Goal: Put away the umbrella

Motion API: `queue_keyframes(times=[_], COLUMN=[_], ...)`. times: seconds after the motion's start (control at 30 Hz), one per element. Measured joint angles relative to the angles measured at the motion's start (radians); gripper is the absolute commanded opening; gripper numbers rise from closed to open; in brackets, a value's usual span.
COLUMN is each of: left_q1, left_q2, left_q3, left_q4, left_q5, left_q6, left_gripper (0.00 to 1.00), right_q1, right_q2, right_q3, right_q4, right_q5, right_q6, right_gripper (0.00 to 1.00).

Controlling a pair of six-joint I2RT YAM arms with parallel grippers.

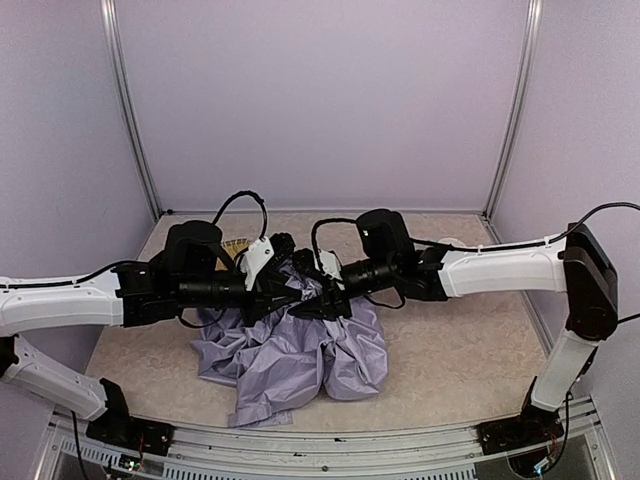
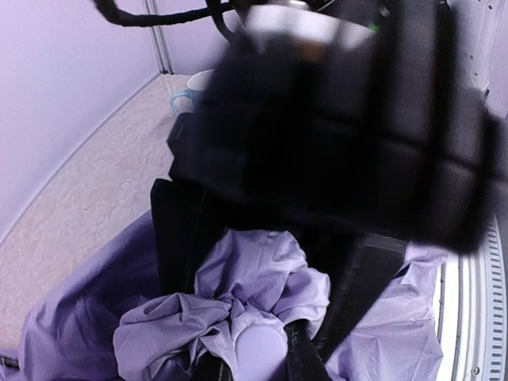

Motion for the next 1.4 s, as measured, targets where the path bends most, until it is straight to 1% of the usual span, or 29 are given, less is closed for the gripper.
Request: queue_keyframes(times=[0.13, 0.2, 0.23, 0.27, 0.33, 0.43, 0.5, 0.57, 0.63, 0.8, 0.87, 0.93, 1.03, 1.13, 1.17, 1.27, 1.4], left_q1=[-0.008, -0.008, -0.008, -0.009, -0.011, -0.013, -0.018, -0.021, -0.011, 0.016, 0.023, 0.027, 0.039, 0.052, 0.055, 0.058, 0.059], left_q2=[0.002, 0.001, 0.001, 0.001, 0.001, -0.012, -0.044, -0.075, -0.116, -0.210, -0.229, -0.254, -0.315, -0.379, -0.396, -0.451, -0.521], left_q3=[0.000, 0.000, 0.000, 0.000, -0.002, -0.011, -0.017, -0.018, -0.024, -0.057, -0.069, -0.092, -0.139, -0.167, -0.167, -0.167, -0.167], left_q4=[0.005, 0.011, 0.012, 0.013, 0.018, 0.016, 0.044, 0.081, 0.105, 0.135, 0.137, 0.140, 0.149, 0.153, 0.153, 0.156, 0.159], left_q5=[0.000, 0.002, 0.006, 0.011, 0.014, 0.034, 0.060, 0.081, 0.089, 0.087, 0.066, 0.034, -0.057, -0.206, -0.261, -0.418, -0.544], left_q6=[0.007, 0.017, 0.016, 0.017, 0.017, -0.005, -0.024, -0.040, -0.051, -0.057, -0.061, -0.066, -0.082, -0.110, -0.122, -0.157, -0.187], left_gripper=[0.00, 0.00, 0.06, 0.14, 0.32, 0.57, 0.68, 0.75, 0.78, 0.78, 0.79, 0.80, 0.85, 0.97, 0.98, 0.99, 0.99], right_q1=[-0.002, -0.002, -0.003, -0.002, -0.001, 0.002, -0.008, -0.003, -0.001, -0.002, -0.002, -0.002, -0.002, -0.002, -0.002, -0.002, -0.002], right_q2=[0.004, 0.000, -0.004, -0.010, -0.017, -0.030, -0.028, -0.026, -0.026, -0.027, -0.027, -0.027, -0.029, -0.052, -0.067, -0.135, -0.189], right_q3=[-0.003, -0.013, -0.020, -0.031, -0.043, -0.059, -0.068, -0.071, -0.073, -0.079, -0.072, -0.047, 0.045, 0.128, 0.145, 0.214, 0.324], right_q4=[0.026, 0.039, 0.045, 0.053, 0.064, 0.060, 0.056, 0.052, 0.051, 0.054, 0.047, 0.017, -0.097, -0.203, -0.230, -0.329, -0.412], right_q5=[0.000, -0.003, -0.004, -0.001, 0.003, 0.014, 0.027, 0.034, 0.041, 0.042, 0.045, 0.052, 0.083, 0.142, 0.163, 0.252, 0.327], right_q6=[0.021, 0.023, 0.021, 0.019, 0.019, 0.004, -0.007, -0.015, -0.020, -0.013, 0.006, 0.039, 0.133, 0.229, 0.254, 0.341, 0.425], right_gripper=[0.28, 0.27, 0.25, 0.23, 0.20, 0.15, 0.15, 0.14, 0.12, 0.04, 0.01, 0.00, 0.01, 0.03, 0.03, 0.03, 0.02])
